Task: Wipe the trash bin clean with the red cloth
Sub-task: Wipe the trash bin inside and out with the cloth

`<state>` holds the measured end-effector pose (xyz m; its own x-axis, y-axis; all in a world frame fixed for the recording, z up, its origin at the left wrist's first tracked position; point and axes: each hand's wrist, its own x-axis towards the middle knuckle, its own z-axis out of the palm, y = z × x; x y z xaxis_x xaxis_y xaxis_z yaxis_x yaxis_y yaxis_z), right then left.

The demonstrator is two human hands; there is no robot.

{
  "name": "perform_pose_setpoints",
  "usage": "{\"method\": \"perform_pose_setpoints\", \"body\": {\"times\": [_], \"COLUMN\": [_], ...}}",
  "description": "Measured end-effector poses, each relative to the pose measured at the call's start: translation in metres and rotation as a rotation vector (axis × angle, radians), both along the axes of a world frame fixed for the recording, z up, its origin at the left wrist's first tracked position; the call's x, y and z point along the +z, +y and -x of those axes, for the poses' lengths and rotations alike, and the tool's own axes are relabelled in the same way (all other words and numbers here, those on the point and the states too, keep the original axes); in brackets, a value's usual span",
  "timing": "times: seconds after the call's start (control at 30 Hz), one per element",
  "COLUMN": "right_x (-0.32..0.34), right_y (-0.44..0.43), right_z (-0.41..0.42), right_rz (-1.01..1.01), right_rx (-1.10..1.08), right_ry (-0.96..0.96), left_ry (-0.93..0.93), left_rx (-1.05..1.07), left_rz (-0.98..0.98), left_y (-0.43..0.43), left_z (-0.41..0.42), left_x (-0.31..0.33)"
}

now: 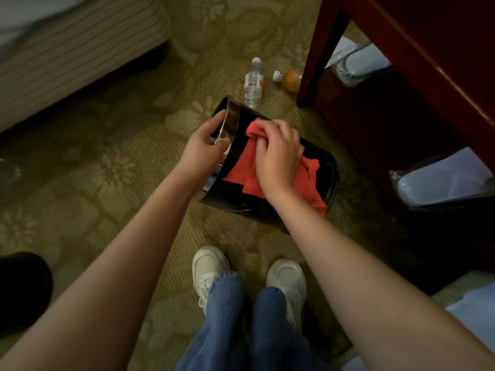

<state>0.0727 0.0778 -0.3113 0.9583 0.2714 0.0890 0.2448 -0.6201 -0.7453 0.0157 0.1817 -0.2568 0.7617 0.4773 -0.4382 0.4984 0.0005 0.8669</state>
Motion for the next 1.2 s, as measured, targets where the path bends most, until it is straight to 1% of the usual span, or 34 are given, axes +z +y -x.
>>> {"method": "perform_pose_setpoints", "body": {"times": [0.07, 0.17, 0.23, 0.4, 0.57, 0.7, 0.8, 0.9, 1.0, 1.07, 1.13, 1.2], "right_x": [-0.002, -0.014, -0.021, -0.021, -0.02, -0.02, -0.018, -0.016, -0.016, -0.014, -0.009, -0.003], "right_y": [-0.003, -0.016, -0.024, -0.026, -0.027, -0.029, -0.029, -0.036, -0.046, -0.049, -0.044, -0.034], "right_z": [0.011, 0.057, 0.081, 0.067, 0.052, 0.046, 0.043, 0.033, 0.005, -0.008, -0.006, 0.007], "right_rz": [0.013, 0.088, 0.14, 0.144, 0.125, 0.054, -0.017, -0.034, -0.055, -0.05, -0.06, -0.072], "right_rx": [0.045, 0.232, 0.33, 0.347, 0.28, 0.178, 0.066, -0.022, -0.243, -0.334, -0.295, -0.154], "right_ry": [-0.049, -0.181, -0.229, -0.245, -0.219, -0.167, -0.077, 0.008, 0.196, 0.304, 0.266, 0.156], "left_ry": [0.002, -0.006, -0.006, -0.009, -0.019, -0.021, -0.013, -0.013, -0.001, -0.025, -0.031, -0.011], "left_rx": [-0.009, 0.029, 0.035, -0.046, -0.085, -0.122, -0.119, -0.094, -0.072, -0.067, -0.056, -0.047], "left_rz": [-0.011, -0.057, -0.107, -0.165, -0.237, -0.285, -0.308, -0.307, -0.274, -0.267, -0.285, -0.299], "left_y": [0.0, 0.0, 0.0, -0.003, -0.01, -0.016, -0.02, -0.019, -0.02, -0.023, -0.024, -0.021], "left_z": [0.002, 0.005, 0.007, 0.0, -0.025, -0.035, -0.037, -0.033, -0.024, -0.022, -0.023, -0.026], "left_x": [0.001, -0.003, -0.007, -0.003, 0.002, 0.001, 0.0, -0.001, -0.002, -0.003, -0.004, -0.004]}}
